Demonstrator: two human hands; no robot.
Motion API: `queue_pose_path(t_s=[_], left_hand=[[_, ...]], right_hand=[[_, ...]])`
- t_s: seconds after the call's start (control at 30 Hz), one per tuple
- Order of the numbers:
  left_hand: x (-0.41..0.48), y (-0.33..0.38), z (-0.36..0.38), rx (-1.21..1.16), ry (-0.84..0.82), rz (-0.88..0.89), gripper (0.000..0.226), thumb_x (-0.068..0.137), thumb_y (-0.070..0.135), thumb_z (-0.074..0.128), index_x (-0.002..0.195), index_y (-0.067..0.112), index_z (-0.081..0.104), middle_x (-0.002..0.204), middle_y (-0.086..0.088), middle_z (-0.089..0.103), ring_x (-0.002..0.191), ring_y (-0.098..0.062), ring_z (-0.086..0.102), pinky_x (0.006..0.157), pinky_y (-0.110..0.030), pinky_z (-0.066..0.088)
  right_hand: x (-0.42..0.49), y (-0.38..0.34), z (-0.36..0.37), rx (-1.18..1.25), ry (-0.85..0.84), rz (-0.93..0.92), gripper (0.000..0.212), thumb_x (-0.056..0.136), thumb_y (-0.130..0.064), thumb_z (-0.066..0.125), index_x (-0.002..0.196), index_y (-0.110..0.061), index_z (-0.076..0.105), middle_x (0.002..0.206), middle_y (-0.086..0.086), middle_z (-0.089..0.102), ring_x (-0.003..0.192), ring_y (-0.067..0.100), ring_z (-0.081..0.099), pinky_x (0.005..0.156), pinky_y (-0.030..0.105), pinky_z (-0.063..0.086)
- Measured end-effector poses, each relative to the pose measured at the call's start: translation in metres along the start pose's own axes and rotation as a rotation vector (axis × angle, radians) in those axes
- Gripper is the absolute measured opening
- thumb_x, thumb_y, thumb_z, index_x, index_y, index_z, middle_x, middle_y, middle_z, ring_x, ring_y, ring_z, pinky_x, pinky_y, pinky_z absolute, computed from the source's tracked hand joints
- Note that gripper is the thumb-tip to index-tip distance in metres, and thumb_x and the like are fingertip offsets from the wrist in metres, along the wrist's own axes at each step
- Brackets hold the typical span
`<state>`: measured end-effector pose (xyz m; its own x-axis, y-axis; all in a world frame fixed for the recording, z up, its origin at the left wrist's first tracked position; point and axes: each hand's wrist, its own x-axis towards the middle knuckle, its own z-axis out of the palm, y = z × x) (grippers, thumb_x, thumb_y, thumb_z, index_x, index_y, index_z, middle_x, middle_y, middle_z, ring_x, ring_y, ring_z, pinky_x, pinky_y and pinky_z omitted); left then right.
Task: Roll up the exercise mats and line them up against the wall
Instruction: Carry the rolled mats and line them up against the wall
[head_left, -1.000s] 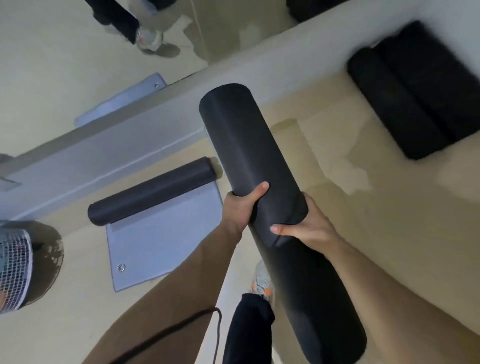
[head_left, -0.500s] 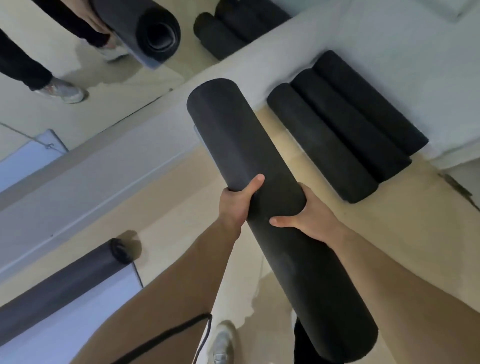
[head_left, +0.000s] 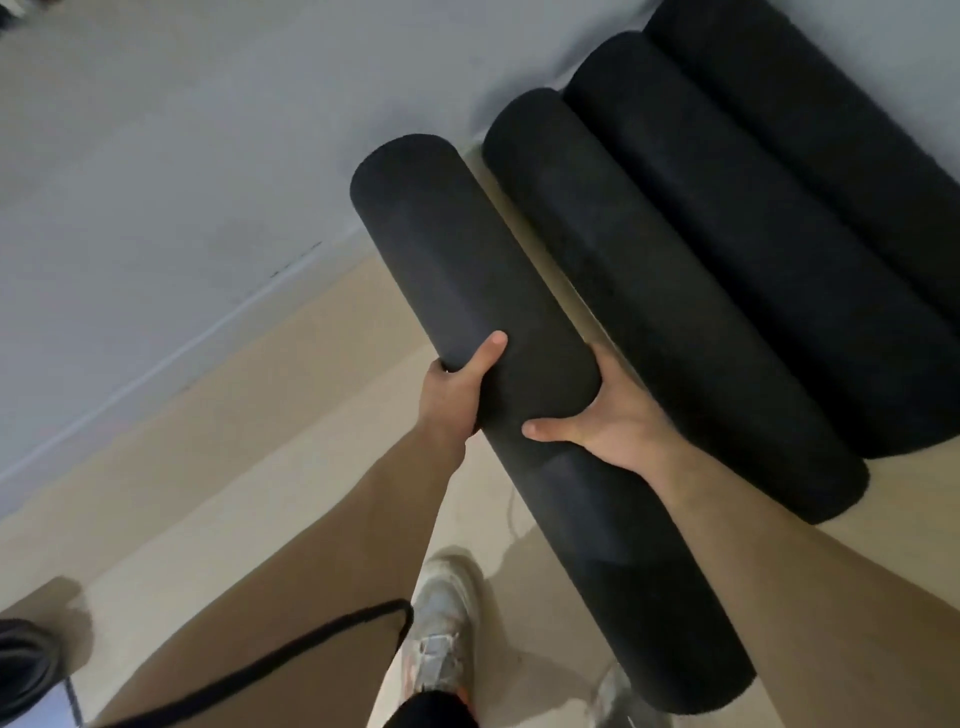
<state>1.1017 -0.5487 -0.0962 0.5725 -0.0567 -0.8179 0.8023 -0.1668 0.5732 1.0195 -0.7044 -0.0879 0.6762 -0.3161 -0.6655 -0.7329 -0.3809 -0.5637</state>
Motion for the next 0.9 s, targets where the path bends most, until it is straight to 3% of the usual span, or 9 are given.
queue_pose_path(t_s=[0.13, 0.27, 0.37, 0.47, 0.53, 0.6, 0.7, 0.8, 0.9], left_hand=[[0.061, -0.016, 0.026, 0.011, -0.024, -0.059, 0.040, 0.083, 0.055, 0.079, 0.102, 0.030, 0.054, 0.106, 0.014, 0.064, 0.096, -0.011, 0.063, 0.073, -0.032, 0.053], [0.078, -0.026, 0.037, -0.002, 0.018, -0.077, 0.051, 0.082, 0.052, 0.082, 0.115, 0.025, 0.054, 0.112, 0.011, 0.066, 0.105, -0.015, 0.064, 0.094, -0.041, 0.056], [0.084, -0.012, 0.053, -0.068, 0.012, -0.091, 0.051, 0.085, 0.047, 0.081, 0.120, 0.023, 0.053, 0.114, 0.010, 0.066, 0.105, -0.015, 0.063, 0.101, -0.041, 0.053], [0.093, -0.003, 0.069, -0.065, 0.000, -0.097, 0.057, 0.086, 0.050, 0.080, 0.126, 0.022, 0.049, 0.124, 0.007, 0.062, 0.118, -0.020, 0.059, 0.109, -0.043, 0.049], [0.101, -0.003, 0.068, -0.027, -0.018, -0.094, 0.063, 0.085, 0.054, 0.079, 0.128, 0.022, 0.046, 0.129, 0.006, 0.059, 0.122, -0.022, 0.058, 0.110, -0.045, 0.049], [0.105, -0.001, 0.062, 0.062, -0.026, -0.085, 0.074, 0.079, 0.063, 0.079, 0.129, 0.019, 0.047, 0.132, 0.004, 0.061, 0.120, -0.023, 0.060, 0.104, -0.047, 0.053], [0.098, 0.009, 0.057, 0.314, 0.004, -0.041, 0.089, 0.074, 0.077, 0.072, 0.134, 0.016, 0.048, 0.136, -0.002, 0.060, 0.118, -0.028, 0.061, 0.098, -0.051, 0.056], [0.080, 0.022, 0.045, 0.588, 0.020, 0.051, 0.080, 0.089, 0.069, 0.062, 0.142, 0.012, 0.045, 0.141, -0.007, 0.058, 0.122, -0.031, 0.059, 0.093, -0.034, 0.050], [0.047, 0.033, 0.015, 0.829, 0.009, 0.136, 0.077, 0.099, 0.063, 0.051, 0.155, 0.012, 0.036, 0.155, -0.007, 0.050, 0.136, -0.032, 0.052, 0.101, -0.040, 0.046]], right_hand=[[0.050, 0.025, 0.011, -0.250, 0.046, 0.071, 0.133, 0.055, -0.071, 0.088, 0.159, -0.034, 0.014, 0.158, 0.002, 0.037, 0.145, 0.030, 0.039, 0.114, 0.050, 0.039], [0.039, 0.037, 0.028, -0.503, 0.096, 0.002, 0.151, 0.052, -0.077, 0.086, 0.159, -0.028, -0.008, 0.165, 0.011, 0.021, 0.149, 0.036, 0.028, 0.118, 0.051, 0.031], [0.044, 0.033, 0.018, -0.536, 0.157, -0.011, 0.149, 0.056, -0.074, 0.085, 0.159, -0.025, -0.010, 0.165, 0.013, 0.019, 0.149, 0.036, 0.028, 0.119, 0.050, 0.031], [0.051, 0.025, 0.003, -0.585, 0.176, -0.001, 0.144, 0.061, -0.074, 0.083, 0.160, -0.025, -0.009, 0.165, 0.012, 0.021, 0.148, 0.035, 0.031, 0.116, 0.049, 0.036], [0.044, 0.021, 0.006, -0.692, 0.235, -0.036, 0.136, 0.065, -0.073, 0.081, 0.161, -0.022, 0.000, 0.163, 0.013, 0.026, 0.146, 0.034, 0.033, 0.109, 0.050, 0.044], [0.036, 0.018, 0.014, -0.784, 0.273, -0.084, 0.125, 0.069, -0.067, 0.082, 0.162, -0.018, 0.013, 0.160, 0.015, 0.031, 0.141, 0.035, 0.038, 0.100, 0.051, 0.051], [0.031, 0.007, 0.012, -0.834, 0.230, -0.075, 0.122, 0.072, -0.066, 0.080, 0.162, -0.020, 0.012, 0.160, 0.014, 0.028, 0.141, 0.035, 0.039, 0.099, 0.049, 0.051], [0.027, -0.014, 0.003, -0.844, 0.176, -0.049, 0.112, 0.081, -0.063, 0.075, 0.162, -0.022, 0.010, 0.162, 0.012, 0.023, 0.143, 0.034, 0.036, 0.106, 0.049, 0.047], [0.013, -0.051, -0.004, -0.849, 0.171, -0.069, 0.100, 0.087, -0.060, 0.069, 0.161, -0.021, 0.015, 0.162, 0.010, 0.024, 0.143, 0.034, 0.037, 0.107, 0.048, 0.046]])
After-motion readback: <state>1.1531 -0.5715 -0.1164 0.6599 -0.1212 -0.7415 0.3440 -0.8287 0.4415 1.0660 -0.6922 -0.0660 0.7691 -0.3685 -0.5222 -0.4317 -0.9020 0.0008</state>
